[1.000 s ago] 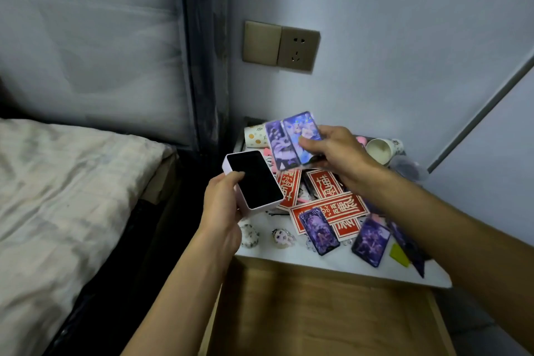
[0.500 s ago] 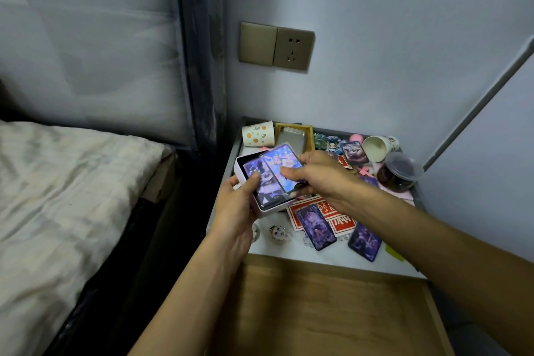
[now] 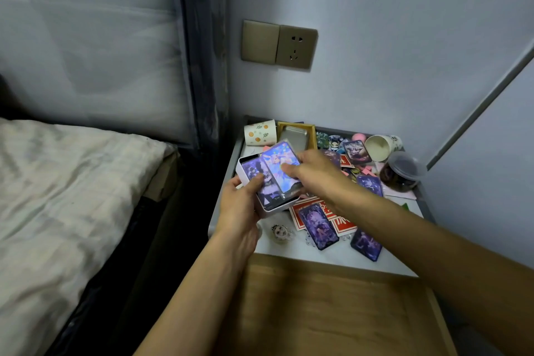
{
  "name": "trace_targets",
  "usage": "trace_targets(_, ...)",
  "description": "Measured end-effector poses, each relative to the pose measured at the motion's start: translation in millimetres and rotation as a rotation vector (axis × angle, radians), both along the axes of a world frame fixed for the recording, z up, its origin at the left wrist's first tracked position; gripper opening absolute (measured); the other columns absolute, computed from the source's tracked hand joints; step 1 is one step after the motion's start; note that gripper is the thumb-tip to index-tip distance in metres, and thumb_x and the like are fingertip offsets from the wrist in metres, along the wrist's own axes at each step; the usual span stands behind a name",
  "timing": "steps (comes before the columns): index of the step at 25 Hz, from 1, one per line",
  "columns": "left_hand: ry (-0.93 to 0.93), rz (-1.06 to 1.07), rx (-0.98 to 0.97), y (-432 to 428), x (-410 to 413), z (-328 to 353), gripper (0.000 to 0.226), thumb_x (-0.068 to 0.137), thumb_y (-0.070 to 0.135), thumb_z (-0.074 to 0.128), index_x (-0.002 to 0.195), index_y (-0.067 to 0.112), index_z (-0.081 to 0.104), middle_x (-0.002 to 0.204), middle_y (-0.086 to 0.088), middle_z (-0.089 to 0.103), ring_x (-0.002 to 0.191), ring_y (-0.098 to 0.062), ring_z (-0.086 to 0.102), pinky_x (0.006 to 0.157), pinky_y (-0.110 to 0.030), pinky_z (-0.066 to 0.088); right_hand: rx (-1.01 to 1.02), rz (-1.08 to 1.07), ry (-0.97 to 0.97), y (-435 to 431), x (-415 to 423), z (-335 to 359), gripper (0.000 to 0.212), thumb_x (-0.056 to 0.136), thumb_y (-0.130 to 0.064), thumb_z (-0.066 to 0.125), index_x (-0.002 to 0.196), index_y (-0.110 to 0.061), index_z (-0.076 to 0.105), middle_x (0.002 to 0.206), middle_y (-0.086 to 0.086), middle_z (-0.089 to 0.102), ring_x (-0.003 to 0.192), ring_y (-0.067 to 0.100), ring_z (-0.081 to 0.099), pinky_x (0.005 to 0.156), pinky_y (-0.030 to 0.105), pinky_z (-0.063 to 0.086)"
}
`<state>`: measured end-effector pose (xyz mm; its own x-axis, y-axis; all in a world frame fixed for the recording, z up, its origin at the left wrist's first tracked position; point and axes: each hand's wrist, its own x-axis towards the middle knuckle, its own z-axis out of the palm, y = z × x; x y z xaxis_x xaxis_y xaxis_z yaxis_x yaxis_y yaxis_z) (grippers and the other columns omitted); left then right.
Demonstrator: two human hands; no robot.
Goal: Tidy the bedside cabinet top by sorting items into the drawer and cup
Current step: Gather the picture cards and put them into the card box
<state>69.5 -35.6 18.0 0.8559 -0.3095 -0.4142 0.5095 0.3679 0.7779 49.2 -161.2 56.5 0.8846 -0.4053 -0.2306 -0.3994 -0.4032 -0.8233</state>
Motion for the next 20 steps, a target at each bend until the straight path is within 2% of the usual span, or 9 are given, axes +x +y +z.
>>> trace_targets(1,-0.004,0.009,0.003,0,-1,0,0.035,0.096,0.005,0.056,0.130,-0.006,0.050,0.111,-0.025,0.069,0.089,-0.036,0.068,0.094,-0.062,0.049,-0.087,0.012,0.000,1,0,0,0.019,0.099,-0.017,0.048,0.102,-0.006,0.063,0.090,0.010,0.071,0.074,0.021,0.066,0.056,0.024,0.042)
trace_targets(3,-0.019,0.016,-0.001,-1,-2,0,0.034,0.096,0.005,0.056,0.128,-0.006,0.051,0.106,-0.022,0.071,0.080,-0.031,0.069,0.092,-0.062,0.051,-0.261,0.048,-0.038,2,-2,2,0.019,0.101,-0.021,0.044,0.096,-0.009,0.058,0.081,0.007,0.064,0.067,0.018,0.059,0.053,0.023,0.041)
trace_targets(4,-0.027,0.014,-0.001,-1,-2,0,0.033,0.096,0.005,0.056,0.127,-0.006,0.052,0.103,-0.020,0.072,0.077,-0.029,0.069,0.089,-0.060,0.051,-0.347,0.066,-0.060,2,-3,4,0.019,0.100,-0.024,0.046,0.090,-0.013,0.057,0.075,0.003,0.062,0.063,0.016,0.057,0.052,0.022,0.042)
trace_targets(6,-0.031,0.010,-0.002,-2,-2,1,0.033,0.096,0.006,0.056,0.127,-0.005,0.054,0.105,-0.020,0.072,0.076,-0.028,0.069,0.087,-0.059,0.052,-0.461,0.075,-0.082,-2,-2,9,0.019,0.095,-0.029,0.056,0.082,-0.016,0.061,0.072,0.000,0.064,0.065,0.017,0.062,0.062,0.028,0.048)
trace_targets(8,-0.021,0.010,-0.018,-2,-2,2,0.035,0.096,0.010,0.057,0.129,-0.004,0.053,0.111,-0.023,0.070,0.080,-0.030,0.069,0.086,-0.057,0.052,-0.395,0.064,-0.065,-7,3,12,0.017,0.091,-0.029,0.063,0.083,-0.015,0.068,0.077,0.002,0.070,0.072,0.019,0.066,0.067,0.031,0.049)
trace_targets(10,-0.025,0.001,-0.019,-2,-3,2,0.037,0.096,0.011,0.059,0.129,-0.003,0.052,0.112,-0.023,0.070,0.082,-0.030,0.069,0.082,-0.052,0.054,-0.253,0.083,-0.014,-7,8,9,0.015,0.090,-0.026,0.066,0.087,-0.012,0.070,0.081,0.003,0.071,0.074,0.018,0.065,0.066,0.030,0.048)
trace_targets(11,-0.029,-0.005,-0.021,-2,-3,2,0.037,0.096,0.011,0.059,0.129,-0.003,0.053,0.112,-0.023,0.070,0.082,-0.030,0.069,0.082,-0.050,0.055,-0.245,0.104,0.010,-6,10,5,0.016,0.090,-0.026,0.067,0.087,-0.011,0.070,0.080,0.002,0.070,0.072,0.017,0.064,0.064,0.028,0.047)
trace_targets(15,-0.021,-0.003,-0.005,-2,-3,1,0.033,0.096,0.007,0.057,0.127,-0.003,0.055,0.111,-0.024,0.070,0.081,-0.030,0.070,0.081,-0.050,0.055,-0.363,0.173,-0.004,-2,9,-8,0.014,0.089,-0.029,0.068,0.087,-0.015,0.068,0.068,-0.008,0.060,0.060,0.006,0.057,0.048,0.018,0.036)
trace_targets(20,-0.035,0.023,-0.003,-4,-2,-1,0.031,0.098,0.003,0.051,0.126,-0.007,0.056,0.115,-0.028,0.067,0.082,-0.032,0.066,0.091,-0.056,0.050,-0.387,0.053,-0.192,-8,11,-18,0.011,0.087,-0.033,0.071,0.084,-0.027,0.061,0.068,-0.015,0.057,0.060,-0.006,0.052,0.043,0.006,0.033)
